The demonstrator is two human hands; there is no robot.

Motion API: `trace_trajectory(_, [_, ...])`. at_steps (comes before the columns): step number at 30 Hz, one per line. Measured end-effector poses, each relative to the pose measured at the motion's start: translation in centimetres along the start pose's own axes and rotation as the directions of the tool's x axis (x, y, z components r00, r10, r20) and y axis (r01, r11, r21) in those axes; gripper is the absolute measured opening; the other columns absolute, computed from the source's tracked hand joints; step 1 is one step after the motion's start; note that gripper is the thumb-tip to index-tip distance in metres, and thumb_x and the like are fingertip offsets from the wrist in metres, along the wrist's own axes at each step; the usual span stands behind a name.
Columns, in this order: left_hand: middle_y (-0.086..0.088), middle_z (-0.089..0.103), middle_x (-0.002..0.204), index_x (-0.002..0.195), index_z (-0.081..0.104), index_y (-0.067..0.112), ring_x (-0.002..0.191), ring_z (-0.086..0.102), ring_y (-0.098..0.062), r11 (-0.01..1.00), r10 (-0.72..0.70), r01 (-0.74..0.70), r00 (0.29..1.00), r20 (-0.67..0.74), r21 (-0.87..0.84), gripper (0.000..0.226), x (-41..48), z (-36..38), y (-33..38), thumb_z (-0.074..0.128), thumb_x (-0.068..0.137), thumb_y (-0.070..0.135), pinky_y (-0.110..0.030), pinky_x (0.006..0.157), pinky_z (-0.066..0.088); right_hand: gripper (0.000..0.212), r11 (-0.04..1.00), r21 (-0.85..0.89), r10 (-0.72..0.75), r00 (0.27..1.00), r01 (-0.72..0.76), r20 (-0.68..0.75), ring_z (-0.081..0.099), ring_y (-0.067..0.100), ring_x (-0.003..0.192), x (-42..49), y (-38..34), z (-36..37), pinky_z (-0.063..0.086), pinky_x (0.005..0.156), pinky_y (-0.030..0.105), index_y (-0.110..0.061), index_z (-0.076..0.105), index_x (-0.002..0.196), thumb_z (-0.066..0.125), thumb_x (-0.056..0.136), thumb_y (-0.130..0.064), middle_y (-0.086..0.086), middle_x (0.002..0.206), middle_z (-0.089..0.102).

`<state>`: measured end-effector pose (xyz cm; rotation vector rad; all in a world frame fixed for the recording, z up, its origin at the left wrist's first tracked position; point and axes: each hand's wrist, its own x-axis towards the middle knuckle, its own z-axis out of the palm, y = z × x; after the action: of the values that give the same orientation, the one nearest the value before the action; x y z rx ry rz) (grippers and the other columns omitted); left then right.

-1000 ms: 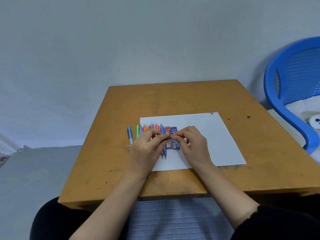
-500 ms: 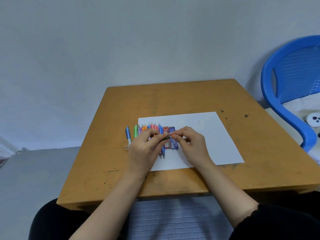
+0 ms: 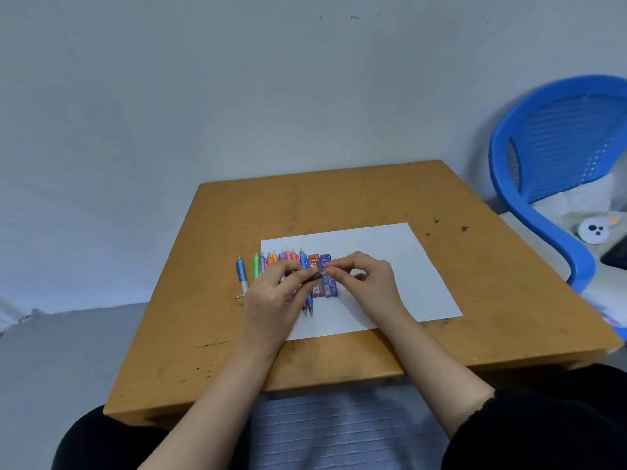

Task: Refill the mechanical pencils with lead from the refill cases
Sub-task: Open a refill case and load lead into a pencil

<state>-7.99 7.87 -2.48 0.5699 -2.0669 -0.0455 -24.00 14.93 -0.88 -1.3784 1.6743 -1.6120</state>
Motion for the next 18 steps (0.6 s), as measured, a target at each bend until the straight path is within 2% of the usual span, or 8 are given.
trace_trajectory(4, [-0.008, 0.068, 0.091, 0.097, 0.075, 0.005, 0.086, 0.062, -0.015, 1.0, -0.02, 0.02, 1.0, 0.007, 0.006, 0.026, -0.1, 0.0, 0.0, 0.063, 0.088, 0.027, -0.026, 0.069, 0.056, 0.007, 0.996, 0.061, 0.074, 0.991, -0.067, -0.112, 0.061, 0.004, 0.079, 1.0, -0.7, -1.5, 0.049, 0.064, 0.02, -0.027, 0.072, 0.082, 0.072, 0.083, -0.02, -0.009, 0.086, 0.071])
trace_trajectory(9, [-0.008, 0.067, 0.091, 0.097, 0.075, 0.005, 0.083, 0.063, -0.016, 1.0, -0.008, 0.008, 1.0, 0.008, 0.009, 0.023, -0.2, 0.3, -0.1, 0.066, 0.087, 0.024, -0.031, 0.067, 0.056, 0.011, 0.992, -0.095, 0.045, 0.946, -0.079, -0.321, 0.053, 0.002, 0.069, 3.5, -0.2, -5.0, 0.041, 0.064, 0.011, -0.018, 0.073, 0.09, 0.067, 0.086, -0.011, -0.004, 0.077, 0.064])
trace_trajectory(11, [-0.008, 0.067, 0.09, 0.098, 0.075, 0.005, 0.082, 0.063, -0.018, 1.0, 0.001, -0.001, 1.0, 0.009, 0.011, 0.025, -0.2, 0.4, -0.2, 0.064, 0.089, 0.025, -0.033, 0.065, 0.056, 0.018, 0.962, -0.244, 0.027, 0.926, -0.127, -0.376, 0.052, 0.006, 0.076, 4.7, 0.7, -6.9, 0.04, 0.07, 0.015, -0.015, 0.072, 0.099, 0.061, 0.087, -0.006, -0.001, 0.089, 0.061])
trace_trajectory(14, [-0.008, 0.067, 0.091, 0.097, 0.075, 0.005, 0.082, 0.063, -0.017, 1.0, 0.016, -0.016, 1.0, 0.012, 0.023, 0.025, -0.2, 0.4, -0.2, 0.064, 0.089, 0.025, -0.032, 0.065, 0.056, 0.031, 0.856, -0.441, 0.045, 0.89, -0.268, -0.454, 0.05, 0.015, 0.097, 6.3, 2.6, -10.0, 0.039, 0.079, 0.023, -0.01, 0.064, 0.118, 0.053, 0.09, -0.001, 0.008, 0.114, 0.051])
trace_trajectory(18, [-0.009, 0.067, 0.091, 0.096, 0.075, 0.004, 0.084, 0.062, -0.017, 0.998, 0.033, -0.033, 0.999, 0.015, 0.048, 0.027, -0.2, 0.4, 0.0, 0.061, 0.089, 0.027, -0.028, 0.067, 0.056, 0.035, 0.755, -0.473, 0.14, 0.817, -0.454, -0.56, 0.047, 0.02, 0.111, 7.6, 4.8, -13.3, 0.035, 0.085, 0.023, -0.005, 0.054, 0.13, 0.049, 0.095, -0.004, 0.012, 0.134, 0.041])
